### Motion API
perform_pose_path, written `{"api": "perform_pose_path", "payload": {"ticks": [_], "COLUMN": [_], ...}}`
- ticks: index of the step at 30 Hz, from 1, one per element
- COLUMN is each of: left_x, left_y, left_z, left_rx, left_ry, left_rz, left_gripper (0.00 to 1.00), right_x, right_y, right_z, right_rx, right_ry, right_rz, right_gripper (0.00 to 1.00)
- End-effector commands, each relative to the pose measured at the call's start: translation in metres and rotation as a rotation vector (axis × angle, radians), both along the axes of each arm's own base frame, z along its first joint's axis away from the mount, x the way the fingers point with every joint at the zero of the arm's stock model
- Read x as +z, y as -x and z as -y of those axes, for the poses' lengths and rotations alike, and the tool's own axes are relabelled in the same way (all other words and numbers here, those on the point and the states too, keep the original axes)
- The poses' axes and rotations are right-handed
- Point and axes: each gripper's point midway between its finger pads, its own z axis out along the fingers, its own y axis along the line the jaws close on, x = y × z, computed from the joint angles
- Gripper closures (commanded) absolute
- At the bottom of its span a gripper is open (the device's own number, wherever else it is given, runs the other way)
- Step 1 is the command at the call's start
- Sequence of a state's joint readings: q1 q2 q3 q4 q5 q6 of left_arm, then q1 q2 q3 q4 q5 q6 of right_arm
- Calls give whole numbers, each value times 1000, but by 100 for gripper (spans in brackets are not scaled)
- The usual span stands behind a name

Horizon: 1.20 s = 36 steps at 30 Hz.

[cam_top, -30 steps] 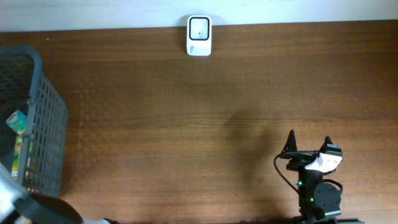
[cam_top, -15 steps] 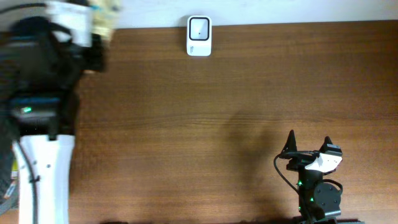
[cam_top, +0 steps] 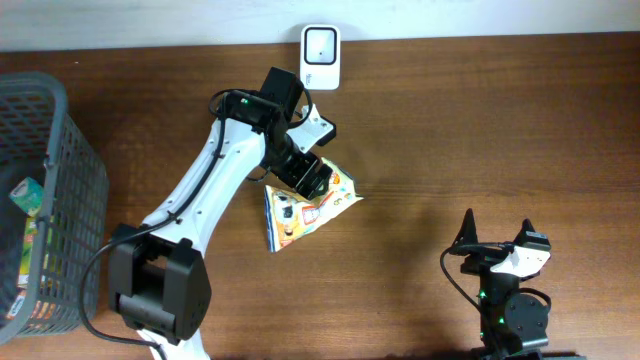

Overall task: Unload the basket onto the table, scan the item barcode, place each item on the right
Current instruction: 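Carry the snack bag to table center and release it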

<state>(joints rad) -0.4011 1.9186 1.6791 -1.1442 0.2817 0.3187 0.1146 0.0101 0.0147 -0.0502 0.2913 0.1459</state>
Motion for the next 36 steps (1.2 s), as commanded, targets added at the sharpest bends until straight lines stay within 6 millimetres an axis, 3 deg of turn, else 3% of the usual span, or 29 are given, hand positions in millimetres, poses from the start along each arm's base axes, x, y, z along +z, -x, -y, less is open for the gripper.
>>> {"api": "perform_pose_path", "payload": {"ticks": [1, 6, 7, 8, 9, 16, 21, 22, 24, 26, 29, 31, 33, 36], "left_x": [8, 24, 22, 21, 20, -12, -54, -73, -97, -131, -154, -147, -120, -27], "left_y": [-5, -3, 3, 11, 17, 57, 44, 42, 39, 33, 23, 9, -17, -76], "left_z": [3, 3, 1, -2, -4, 6, 13, 12, -2, -28, -40, -41, -42, -61], "left_rx": [0, 158, 157, 157, 157, 84, 82, 89, 138, 240, 297, 316, 377, 526], "left_ry": [19, 32, 21, 4, -10, -77, -36, -39, -107, -234, -299, -308, -291, -195], "left_rz": [19, -41, -63, -99, -122, -225, -151, -131, -101, -48, 5, 59, 110, 233], "left_gripper": [1, 1, 10, 41, 100, 100, 100, 100, 100, 100, 100, 100, 100, 100], "right_x": [-3, -3, -3, -3, -3, -3, -3, -3, -3, -3, -3, -3, -3, -3], "right_y": [0, 0, 0, 0, 0, 0, 0, 0, 0, 0, 0, 0, 0, 0], "right_z": [2, 2, 2, 2, 2, 2, 2, 2, 2, 2, 2, 2, 2, 2], "right_rx": [-9, -9, -9, -9, -9, -9, -9, -9, -9, -9, -9, -9, -9, -9], "right_ry": [6, 6, 6, 6, 6, 6, 6, 6, 6, 6, 6, 6, 6, 6], "right_rz": [-2, -2, -2, -2, -2, -2, -2, -2, -2, -2, -2, -2, -2, -2], "right_gripper": [1, 1, 1, 1, 1, 1, 1, 1, 1, 1, 1, 1, 1, 1]}}
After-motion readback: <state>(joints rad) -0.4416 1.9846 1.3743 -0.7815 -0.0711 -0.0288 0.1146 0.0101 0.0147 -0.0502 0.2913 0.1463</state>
